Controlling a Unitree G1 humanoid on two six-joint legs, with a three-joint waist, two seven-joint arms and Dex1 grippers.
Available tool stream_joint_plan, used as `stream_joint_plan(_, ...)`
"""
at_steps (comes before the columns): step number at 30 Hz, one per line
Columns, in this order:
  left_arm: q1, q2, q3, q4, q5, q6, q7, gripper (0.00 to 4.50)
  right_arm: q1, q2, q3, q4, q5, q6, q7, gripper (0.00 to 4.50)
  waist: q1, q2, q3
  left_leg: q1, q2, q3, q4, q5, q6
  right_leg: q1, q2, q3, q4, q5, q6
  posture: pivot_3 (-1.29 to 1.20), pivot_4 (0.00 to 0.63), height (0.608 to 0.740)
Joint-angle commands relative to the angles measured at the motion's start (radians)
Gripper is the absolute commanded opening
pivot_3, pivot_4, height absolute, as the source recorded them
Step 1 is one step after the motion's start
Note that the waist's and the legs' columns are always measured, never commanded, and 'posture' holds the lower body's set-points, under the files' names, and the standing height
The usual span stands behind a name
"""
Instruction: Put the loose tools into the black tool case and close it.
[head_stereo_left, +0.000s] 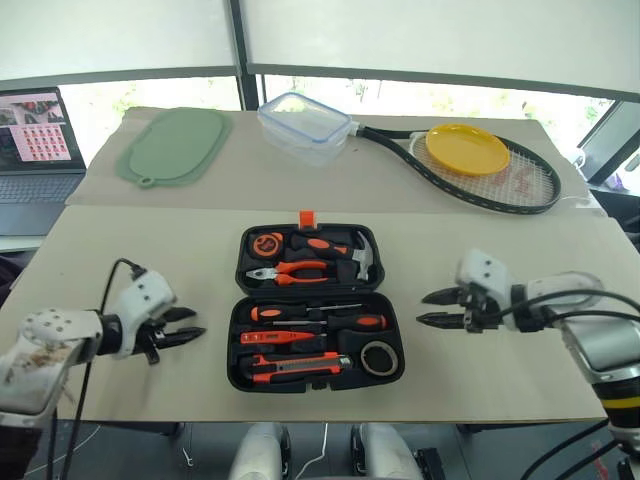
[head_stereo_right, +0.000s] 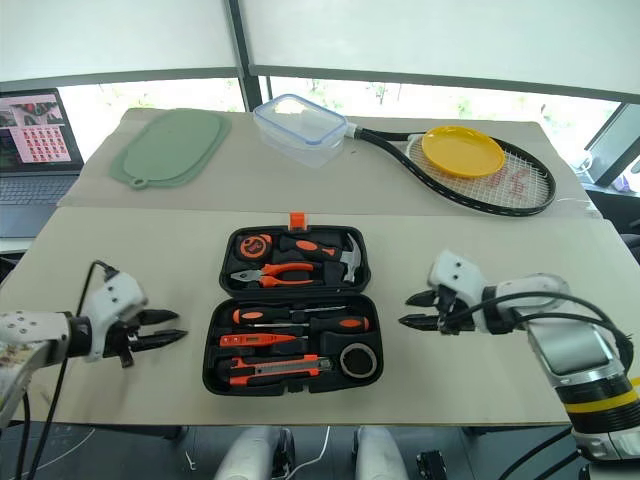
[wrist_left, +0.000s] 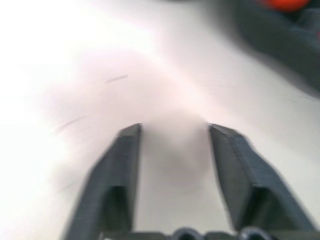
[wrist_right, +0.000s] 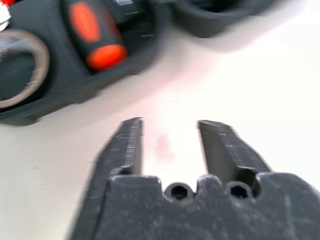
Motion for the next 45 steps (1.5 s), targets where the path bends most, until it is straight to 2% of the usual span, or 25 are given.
stream_joint_plan(1,-0.168,-0.067,0.025,0.006,-0.139,0.307,0.083,3.68,-0.179,0.093,-0.039,0.157,0.034,0.153,-0.104,3.56,-0.002,0.0,0.0,0.0,0.0,0.0,0.0,0.001,0.0,0.0,0.0,0.0,0.0,0.001,0.0,0.0,0.15,0.738)
stream_joint_plan(7,-0.4,-0.268,0.077,0.087,-0.221,0.569,0.262,3.68,-0.344,0.205,-0.027,0.293,0.071,0.341,-0.169,3.56,0.004,0.0,0.0,-0.003,-0.002,-0.001,0.0,0.004,-0.003,0.0,0.0,-0.001,-0.001,0.001,0.001,0.0,0.15,0.738)
stream_joint_plan(10,-0.452,-0.313,0.047,0.135,-0.189,0.578,0.321,3.68,-0.372,0.232,-0.006,0.323,0.067,0.362,-0.181,3.56,0.001,0.0,0.0,-0.007,-0.002,-0.002,0.0,0.006,-0.007,-0.001,0.0,-0.001,0.0,0.002,0.002,0.0,0.15,0.738)
stream_joint_plan(14,-0.459,-0.319,0.018,0.166,-0.177,0.56,0.342,3.68,-0.383,0.253,0.019,0.34,0.06,0.372,-0.193,3.56,-0.008,0.0,0.0,-0.008,-0.003,-0.002,-0.001,0.006,-0.007,-0.001,-0.001,0.0,-0.001,0.003,0.004,0.0,0.15,0.738)
stream_joint_plan(17,-0.451,-0.319,0.011,0.175,-0.174,0.547,0.349,2.94,-0.376,0.261,0.032,0.327,0.061,0.38,-0.2,2.8,-0.013,0.0,0.0,-0.008,-0.003,-0.002,-0.001,0.006,-0.007,-0.002,-0.001,0.0,-0.001,0.002,0.004,0.0,0.15,0.738)
stream_joint_plan(21,-0.438,-0.314,0.003,0.16,-0.185,0.556,0.344,1.48,-0.366,0.272,0.044,0.285,0.074,0.403,-0.207,1.4,-0.019,0.0,0.0,-0.008,-0.003,-0.002,-0.001,0.006,-0.007,-0.002,-0.001,0.0,-0.001,0.002,0.004,0.0,0.15,0.738)
stream_joint_plan(25,-0.436,-0.313,0.001,0.161,-0.187,0.554,0.343,0.47,-0.36,0.282,0.051,0.261,0.079,0.408,-0.211,0.32,-0.017,0.0,0.0,-0.007,-0.003,-0.002,-0.001,0.006,-0.007,-0.002,-0.002,-0.001,-0.001,0.002,0.004,0.0,0.15,0.738)
stream_joint_plan(26,-0.437,-0.312,0.001,0.162,-0.187,0.553,0.343,0.07,-0.358,0.284,0.052,0.256,0.079,0.408,-0.213,0.01,-0.017,0.0,0.0,-0.007,-0.003,-0.002,-0.001,0.006,-0.007,-0.001,-0.002,0.0,-0.001,0.002,0.004,0.0,0.15,0.738)
stream_joint_plan(33,-0.449,-0.313,0.015,0.14,-0.214,0.557,0.331,0.07,-0.36,0.279,0.021,0.212,0.105,0.422,-0.229,0.01,-0.017,0.0,0.0,-0.005,-0.004,-0.002,-0.001,0.004,-0.004,-0.002,-0.002,0.0,-0.001,0.003,0.003,0.0,0.15,0.738)
stream_joint_plan(36,-0.446,-0.322,0.029,0.089,-0.23,0.498,0.311,0.07,-0.351,0.277,0.003,0.175,0.113,0.379,-0.23,0.01,-0.017,0.0,0.0,-0.006,-0.004,-0.002,-0.001,0.005,-0.005,-0.002,-0.002,0.0,-0.001,0.003,0.003,0.0,0.15,0.738)
stream_joint_plan(39,-0.454,-0.355,0.068,0.014,-0.239,0.375,0.308,0.07,-0.336,0.283,-0.034,0.104,0.126,0.318,-0.243,0.01,-0.014,0.0,0.0,-0.008,-0.004,-0.003,0.0,0.006,-0.007,-0.003,-0.002,0.0,-0.001,0.003,0.003,0.0,0.15,0.738)
stream_joint_plan(42,-0.456,-0.377,0.054,-0.049,-0.183,0.211,0.33,0.07,-0.331,0.307,-0.085,0.057,0.121,0.257,-0.301,0.01,-0.012,-0.001,0.001,-0.012,-0.004,-0.002,0.0,0.006,-0.007,-0.007,-0.003,0.0,-0.001,0.003,0.003,0.0,0.15,0.738)
stream_joint_plan(45,-0.43,-0.389,0.017,-0.09,-0.119,0.074,0.344,0.07,-0.309,0.298,-0.073,0.022,0.065,0.146,-0.336,0.01,-0.01,-0.001,0.001,-0.017,-0.004,-0.002,0.0,0.007,-0.008,-0.014,-0.002,0.001,0.0,0.004,0.003,0.0,0.15,0.738)
